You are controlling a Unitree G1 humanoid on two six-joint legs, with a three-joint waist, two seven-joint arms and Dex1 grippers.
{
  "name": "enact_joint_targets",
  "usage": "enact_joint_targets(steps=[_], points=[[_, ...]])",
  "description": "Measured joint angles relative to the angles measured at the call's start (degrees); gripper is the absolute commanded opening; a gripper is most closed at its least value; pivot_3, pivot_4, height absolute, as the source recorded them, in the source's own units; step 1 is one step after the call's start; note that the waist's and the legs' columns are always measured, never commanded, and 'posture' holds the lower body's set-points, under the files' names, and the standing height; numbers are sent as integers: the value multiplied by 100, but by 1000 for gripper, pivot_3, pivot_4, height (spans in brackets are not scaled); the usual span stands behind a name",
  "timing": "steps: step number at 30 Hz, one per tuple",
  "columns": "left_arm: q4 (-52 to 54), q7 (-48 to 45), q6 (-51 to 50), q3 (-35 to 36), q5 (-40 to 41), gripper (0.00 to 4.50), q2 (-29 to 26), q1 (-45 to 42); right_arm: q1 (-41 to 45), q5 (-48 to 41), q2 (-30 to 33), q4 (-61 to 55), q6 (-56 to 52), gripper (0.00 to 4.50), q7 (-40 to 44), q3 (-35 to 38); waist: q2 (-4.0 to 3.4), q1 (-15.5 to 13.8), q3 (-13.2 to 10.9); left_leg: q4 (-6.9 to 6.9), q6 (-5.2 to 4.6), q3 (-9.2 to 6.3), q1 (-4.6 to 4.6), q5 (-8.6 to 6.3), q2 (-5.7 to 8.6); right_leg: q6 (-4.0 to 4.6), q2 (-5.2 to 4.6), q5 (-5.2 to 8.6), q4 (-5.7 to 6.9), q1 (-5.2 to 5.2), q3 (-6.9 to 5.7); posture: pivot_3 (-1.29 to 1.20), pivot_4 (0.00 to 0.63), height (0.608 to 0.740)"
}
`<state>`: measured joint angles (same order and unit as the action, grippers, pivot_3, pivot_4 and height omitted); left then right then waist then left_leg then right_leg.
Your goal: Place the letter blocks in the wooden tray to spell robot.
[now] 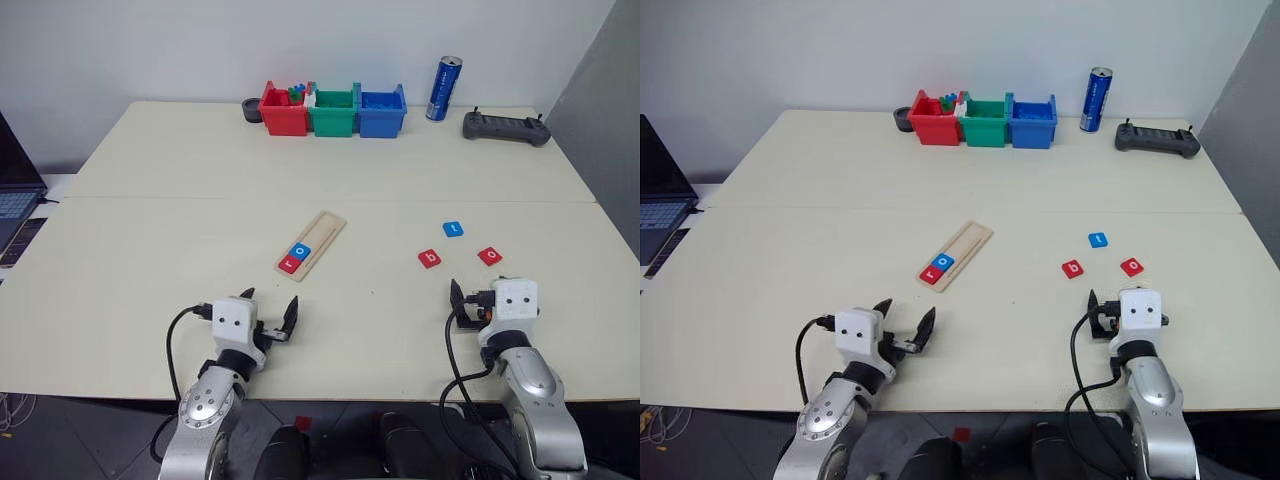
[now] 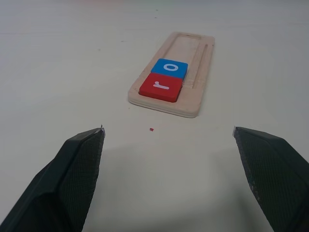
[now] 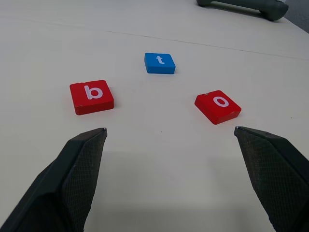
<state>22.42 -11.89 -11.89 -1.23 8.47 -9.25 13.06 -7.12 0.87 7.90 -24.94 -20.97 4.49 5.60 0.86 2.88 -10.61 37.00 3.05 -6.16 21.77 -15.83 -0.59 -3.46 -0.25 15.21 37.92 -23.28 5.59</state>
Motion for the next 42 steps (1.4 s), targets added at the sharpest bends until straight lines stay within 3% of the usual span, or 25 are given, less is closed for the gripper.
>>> enact_joint_targets(steps=[25,28,37,42], points=[[-712,-407,592,329,71,4500,-103,-327,47,3,34,1,-3,4490,-9,-172,-1,-1,1,2,0,0,-1,0,1,0,0,-1,3,0,-1,0,150,740],[-712,-521,433,335,75,4500,-297,-556,118,-293,404,-88,-138,4490,566,-254,-1,3,0,3,0,0,-1,0,1,0,0,-1,4,1,-1,0,150,740],[-1075,-1283,-215,397,573,4500,-884,-1601,925,-2383,1955,-624,-1072,4490,3117,-290,1,1,-1,6,-1,-5,-3,1,3,12,1,-10,5,8,-8,0,150,740],[-1632,-1541,-270,287,549,4500,-988,-2068,1392,-2922,2244,-595,-1429,4490,3624,-423,2,-11,-1,6,-1,-7,-3,1,3,28,1,-19,5,7,-9,0,150,740]])
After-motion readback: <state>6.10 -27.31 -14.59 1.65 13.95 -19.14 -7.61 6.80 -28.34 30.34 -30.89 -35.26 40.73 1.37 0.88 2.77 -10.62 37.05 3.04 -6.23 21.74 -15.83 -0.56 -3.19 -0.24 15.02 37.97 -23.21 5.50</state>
